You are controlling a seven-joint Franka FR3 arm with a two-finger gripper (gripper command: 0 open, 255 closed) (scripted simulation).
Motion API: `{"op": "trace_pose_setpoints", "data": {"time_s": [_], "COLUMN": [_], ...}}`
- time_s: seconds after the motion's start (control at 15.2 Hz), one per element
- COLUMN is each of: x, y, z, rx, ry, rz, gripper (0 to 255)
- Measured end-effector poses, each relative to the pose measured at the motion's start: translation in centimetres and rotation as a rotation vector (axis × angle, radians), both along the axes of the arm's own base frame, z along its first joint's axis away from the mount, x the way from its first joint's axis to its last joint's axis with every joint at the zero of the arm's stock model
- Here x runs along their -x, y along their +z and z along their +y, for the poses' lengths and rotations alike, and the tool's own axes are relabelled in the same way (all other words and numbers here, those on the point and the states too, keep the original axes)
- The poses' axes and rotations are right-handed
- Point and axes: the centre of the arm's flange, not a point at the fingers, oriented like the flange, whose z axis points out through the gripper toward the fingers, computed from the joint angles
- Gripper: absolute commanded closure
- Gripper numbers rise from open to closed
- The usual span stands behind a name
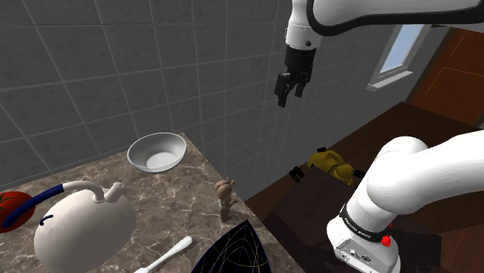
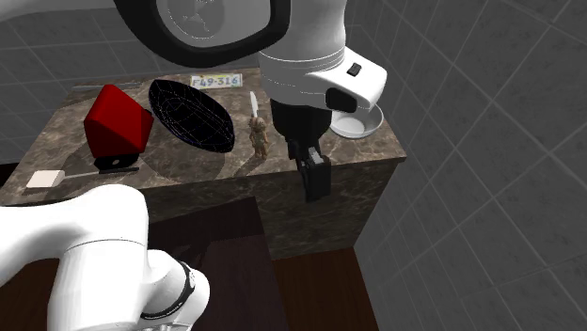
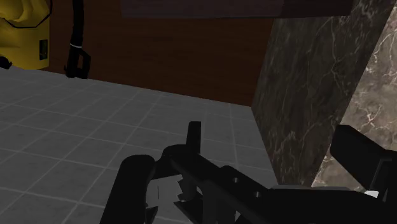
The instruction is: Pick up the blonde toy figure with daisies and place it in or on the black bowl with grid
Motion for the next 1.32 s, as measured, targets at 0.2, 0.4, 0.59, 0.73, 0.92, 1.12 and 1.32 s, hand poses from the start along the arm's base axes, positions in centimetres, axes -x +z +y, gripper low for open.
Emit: {"op": "trace_pose_setpoints", "data": {"time_s": [0.2, 0.4, 0.59, 0.73, 0.92, 1.12, 1.32], "x": [0.3, 0.9, 1.4, 1.9, 2.2, 2.4, 2.9], "y": [-0.4, -1.8, -3.1, -3.9, -5.4, -6.8, -7.7], "z": [1.3, 4.9, 8.4, 10.8, 14.5, 18.2, 21.7], "rx": [-0.003, -0.008, -0.015, -0.02, -0.026, -0.033, -0.039], "ry": [-0.011, -0.037, -0.067, -0.089, -0.119, -0.149, -0.179], "rz": [-0.003, -0.008, -0.014, -0.018, -0.024, -0.03, -0.037], "gripper": [0, 0, 0, 0, 0, 0, 0]}}
